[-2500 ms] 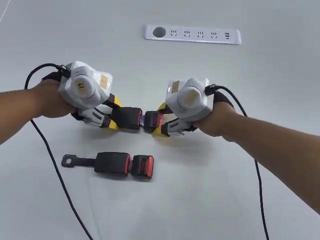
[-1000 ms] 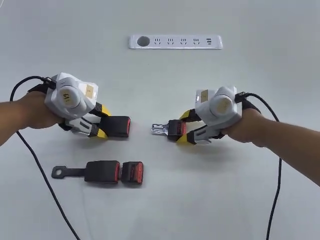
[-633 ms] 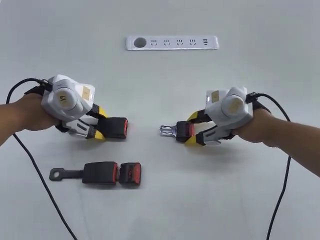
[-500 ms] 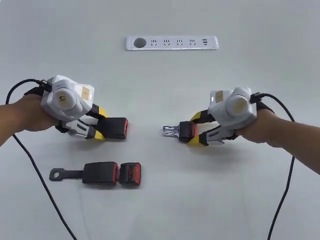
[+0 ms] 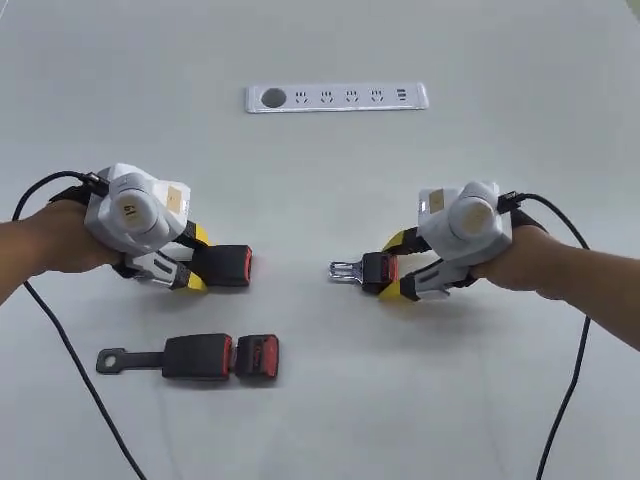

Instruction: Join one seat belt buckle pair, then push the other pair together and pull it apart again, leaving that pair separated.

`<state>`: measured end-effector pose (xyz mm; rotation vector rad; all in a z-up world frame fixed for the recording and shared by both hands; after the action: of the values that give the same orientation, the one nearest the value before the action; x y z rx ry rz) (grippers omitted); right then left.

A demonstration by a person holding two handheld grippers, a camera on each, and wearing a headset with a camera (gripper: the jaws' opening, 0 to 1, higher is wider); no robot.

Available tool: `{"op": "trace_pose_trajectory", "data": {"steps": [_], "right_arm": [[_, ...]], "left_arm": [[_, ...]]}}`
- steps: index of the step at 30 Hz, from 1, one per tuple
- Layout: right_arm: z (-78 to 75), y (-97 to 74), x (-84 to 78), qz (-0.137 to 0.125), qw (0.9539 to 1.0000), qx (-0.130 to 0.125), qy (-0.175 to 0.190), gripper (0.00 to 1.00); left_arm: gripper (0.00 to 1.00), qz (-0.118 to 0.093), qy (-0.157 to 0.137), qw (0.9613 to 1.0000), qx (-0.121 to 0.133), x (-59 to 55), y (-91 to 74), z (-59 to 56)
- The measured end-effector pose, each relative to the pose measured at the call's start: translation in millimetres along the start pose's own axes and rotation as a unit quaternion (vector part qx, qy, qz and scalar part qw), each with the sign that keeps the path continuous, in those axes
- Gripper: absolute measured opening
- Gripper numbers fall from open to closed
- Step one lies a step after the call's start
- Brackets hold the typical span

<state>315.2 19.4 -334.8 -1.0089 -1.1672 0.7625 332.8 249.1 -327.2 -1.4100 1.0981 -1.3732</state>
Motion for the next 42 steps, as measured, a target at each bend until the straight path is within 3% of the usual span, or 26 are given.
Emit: {"op": "trace_pose_trajectory", "data": {"steps": [2,4,5,7,10,12,14,15,18,20,21,22,23,24,26,27,28,29,32,35,36,37,38,39,41,42], "right_arm": [[-2.0,0.9,-1.4,0.006,0.9998,-0.014,0.010,0.59],[-4.9,-0.9,-0.1,-0.007,0.9992,-0.022,0.034,0.72],[-6.0,-3.9,4.2,-0.030,0.9984,-0.029,0.039,0.73],[-6.4,-11.1,6.2,-0.045,0.9962,-0.049,0.057,0.73],[-5.1,-18.9,9.7,-0.075,0.9910,-0.067,0.089,0.79],[-1.3,-21.2,10.1,-0.089,0.9859,-0.062,0.127,0.81],[-3.5,-24.9,10.6,-0.101,0.9806,-0.081,0.147,0.83],[-4.0,-27.2,10.6,-0.107,0.9777,-0.090,0.157,0.83],[-6.5,-39.3,17.0,-0.154,0.9596,-0.123,0.201,0.86],[-7.0,-48.7,15.7,-0.179,0.9428,-0.161,0.230,0.89],[-5.9,-50.4,14.8,-0.182,0.9380,-0.170,0.242,0.90],[-3.5,-52.0,12.8,-0.184,0.9321,-0.179,0.255,0.90],[-1.2,-52.3,11.7,-0.185,0.9293,-0.181,0.264,0.90],[2.3,-54.2,9.0,-0.183,0.9251,-0.192,0.272,0.90],[10.3,-54.9,6.8,-0.186,0.9214,-0.197,0.278,0.92],[13.2,-55.3,6.5,-0.190,0.9192,-0.200,0.282,0.93],[18.3,-57.1,5.2,-0.195,0.9159,-0.205,0.285,0.93],[19.8,-57.4,4.6,-0.194,0.9152,-0.208,0.286,0.93],[29.8,-60.0,0.8,-0.193,0.9107,-0.216,0.295,0.93],[38.3,-69.9,-2.1,-0.214,0.8958,-0.226,0.317,0.94],[39.3,-71.4,-2.6,-0.215,0.8947,-0.229,0.317,0.94],[44.0,-77.3,-5.0,-0.219,0.8893,-0.241,0.321,0.95],[45.4,-78.4,-4.9,-0.223,0.8881,-0.240,0.322,0.96],[51.4,-83.1,-6.3,-0.232,0.8839,-0.244,0.325,0.97],[57.8,-87.3,-9.3,-0.228,0.8829,-0.251,0.325,0.98],[62.3,-89.9,-11.9,-0.227,0.8819,-0.258,0.323,0.98]], "left_arm": [[0.43,0.004,-0.014,0.9998,-0.013,1.7,-0.6,-7.4],[0.58,-0.008,-0.030,0.9995,-0.005,4.1,-2.8,-8.4],[0.61,-0.022,-0.048,0.9986,-0.005,6.2,-6.0,-9.8],[0.64,-0.042,-0.079,0.9960,0.005,8.0,-11.5,-8.3],[0.73,-0.053,-0.098,0.9936,0.018,5.7,-19.4,-9.7],[0.76,-0.057,-0.122,0.9905,0.025,2.2,-24.5,-12.6],[0.80,-0.079,-0.164,0.9823,0.042,0.1,-31.6,-11.6],[0.82,-0.087,-0.200,0.9750,0.042,-2.7,-35.0,-12.2],[0.85,-0.111,-0.240,0.9623,0.064,-7.5,-42.9,-11.5],[0.86,-0.144,-0.297,0.9418,0.066,-10.5,-50.2,-16.0],[0.88,-0.154,-0.310,0.9356,0.069,-11.5,-52.6,-17.9],[0.90,-0.155,-0.318,0.9320,0.080,-15.3,-55.1,-21.4],[0.90,-0.158,-0.328,0.9276,0.084,-17.5,-56.5,-24.1],[0.90,-0.169,-0.346,0.9191,0.081,-20.0,-58.4,-29.7],[0.92,-0.180,-0.372,0.9070,0.082,-23.6,-60.5,-36.9],[0.93,-0.183,-0.379,0.9031,0.084,-26.1,-61.6,-41.9],[0.94,-0.184,-0.382,0.9016,0.087,-28.1,-62.8,-45.2],[0.94,-0.191,-0.393,0.8949,0.091,-30.0,-65.2,-49.9],[0.94,-0.199,-0.401,0.8891,0.093,-32.9,-68.9,-59.7],[0.94,-0.228,-0.425,0.8708,0.098,-31.7,-78.2,-70.3],[0.94,-0.230,-0.425,0.8698,0.100,-32.0,-79.3,-71.7],[0.95,-0.228,-0.425,0.8700,0.103,-33.1,-81.5,-79.3],[0.95,-0.228,-0.425,0.8698,0.103,-33.1,-82.0,-81.2],[0.95,-0.235,-0.428,0.8663,0.105,-33.6,-84.1,-87.9],[0.95,-0.257,-0.443,0.8529,0.101,-32.9,-88.2,-94.1],[0.95,-0.260,-0.443,0.8518,0.102,-34.1,-89.8,-99.8]]}}
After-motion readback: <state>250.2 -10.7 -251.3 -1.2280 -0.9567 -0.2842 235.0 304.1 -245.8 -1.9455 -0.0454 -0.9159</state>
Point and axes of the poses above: the centre of the closed fingertips' face, and the gripper's own axes: y roughly forward along the fingers, z roughly to its left, x roughly out of its top, the point moved 4 cm from there along -y, roughly backward along the fingers, and after that the axes turned 14 degrees about z, right-handed, at the moved point
